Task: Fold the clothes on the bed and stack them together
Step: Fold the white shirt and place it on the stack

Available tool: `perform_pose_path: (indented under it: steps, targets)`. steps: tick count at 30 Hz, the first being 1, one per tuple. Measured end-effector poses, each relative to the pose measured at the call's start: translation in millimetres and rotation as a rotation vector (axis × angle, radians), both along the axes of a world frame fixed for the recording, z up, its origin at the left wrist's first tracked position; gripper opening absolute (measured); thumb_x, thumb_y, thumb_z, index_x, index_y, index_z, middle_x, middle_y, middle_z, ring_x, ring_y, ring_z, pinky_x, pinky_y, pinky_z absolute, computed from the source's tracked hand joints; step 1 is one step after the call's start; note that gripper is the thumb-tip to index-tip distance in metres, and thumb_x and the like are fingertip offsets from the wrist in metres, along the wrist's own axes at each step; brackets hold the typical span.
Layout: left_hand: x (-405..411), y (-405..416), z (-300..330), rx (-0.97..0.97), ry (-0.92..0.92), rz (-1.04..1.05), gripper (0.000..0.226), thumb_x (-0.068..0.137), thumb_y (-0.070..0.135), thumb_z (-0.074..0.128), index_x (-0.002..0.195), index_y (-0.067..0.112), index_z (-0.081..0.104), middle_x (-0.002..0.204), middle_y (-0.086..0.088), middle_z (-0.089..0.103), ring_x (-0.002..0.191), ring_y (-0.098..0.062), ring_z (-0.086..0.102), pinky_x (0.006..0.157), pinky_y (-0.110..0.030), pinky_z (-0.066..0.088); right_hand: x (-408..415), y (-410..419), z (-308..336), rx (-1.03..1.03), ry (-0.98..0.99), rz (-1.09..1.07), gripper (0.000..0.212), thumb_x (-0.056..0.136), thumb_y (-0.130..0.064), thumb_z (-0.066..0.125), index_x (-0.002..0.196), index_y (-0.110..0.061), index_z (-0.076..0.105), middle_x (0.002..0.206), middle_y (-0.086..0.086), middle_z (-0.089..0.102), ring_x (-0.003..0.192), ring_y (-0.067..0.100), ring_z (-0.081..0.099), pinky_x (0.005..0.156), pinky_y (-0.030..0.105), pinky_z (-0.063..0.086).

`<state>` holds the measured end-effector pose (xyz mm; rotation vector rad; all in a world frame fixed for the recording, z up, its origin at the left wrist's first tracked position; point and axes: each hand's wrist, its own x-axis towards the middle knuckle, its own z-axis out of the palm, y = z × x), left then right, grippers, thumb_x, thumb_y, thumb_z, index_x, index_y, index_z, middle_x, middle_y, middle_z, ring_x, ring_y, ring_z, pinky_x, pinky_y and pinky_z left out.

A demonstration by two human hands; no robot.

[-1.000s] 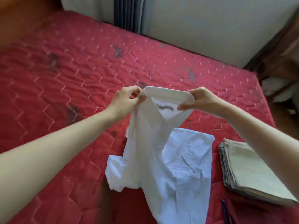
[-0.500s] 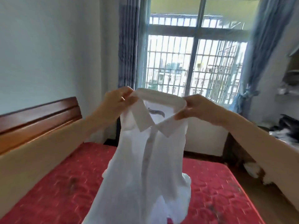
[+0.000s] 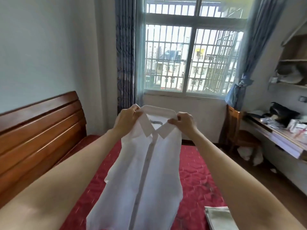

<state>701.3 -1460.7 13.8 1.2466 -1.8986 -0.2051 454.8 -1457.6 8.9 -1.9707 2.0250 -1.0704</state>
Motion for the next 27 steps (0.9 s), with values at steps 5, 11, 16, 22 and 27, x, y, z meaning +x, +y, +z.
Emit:
perform_pose_path:
  steps: [5,11,16,22,27]
  targets:
    - [-24,3,27,-0.109,0.082,0.037,0.024,0.099,0.029,0.052,0.092,0.007,0.056,0.075,-0.003,0.062,0.063,-0.016,0.056,0.055,-0.017,0.038,15,12,36,-0.201,-0.1,-0.13,0.021,0.077,-0.033,0.067,0.071,-0.018,0.053,0.064,-0.008,0.055,0.067,0.02,0.056,0.052,0.027,0.031]
    - [-56,36,55,-0.06,0.383,-0.125,0.016,0.097,0.024,0.058,0.102,0.008,0.061,0.081,0.005,0.063,0.06,0.005,0.058,0.052,-0.004,0.045,59,42,70,-0.361,-0.186,-0.017,0.034,0.08,-0.039,0.073,0.083,-0.006,0.064,0.074,0.002,0.062,0.068,0.019,0.056,0.063,0.032,0.041]
    - [-52,52,48,0.167,0.71,-0.318,0.027,0.098,0.03,0.055,0.108,0.005,0.058,0.093,-0.003,0.07,0.071,-0.008,0.071,0.055,-0.022,0.056,72,69,63,-0.417,-0.168,0.168,0.02,0.087,-0.035,0.068,0.084,-0.017,0.061,0.072,-0.01,0.059,0.063,0.004,0.053,0.059,0.011,0.038]
    - [-33,49,24,0.256,0.698,-0.247,0.029,0.093,0.031,0.062,0.109,0.007,0.057,0.1,-0.009,0.07,0.084,-0.021,0.072,0.067,-0.037,0.061,73,82,32,-0.108,-0.195,0.469,0.053,0.082,0.01,0.056,0.129,-0.013,0.06,0.11,0.0,0.055,0.105,0.019,0.058,0.098,0.036,0.046]
    - [-18,47,-1,0.219,0.52,-0.214,0.023,0.099,0.023,0.051,0.108,0.004,0.059,0.093,-0.004,0.068,0.084,-0.018,0.069,0.069,-0.032,0.06,67,82,30,-0.114,-0.176,0.483,0.034,0.082,0.005,0.067,0.113,-0.01,0.07,0.108,0.004,0.064,0.098,0.017,0.064,0.095,0.038,0.05]
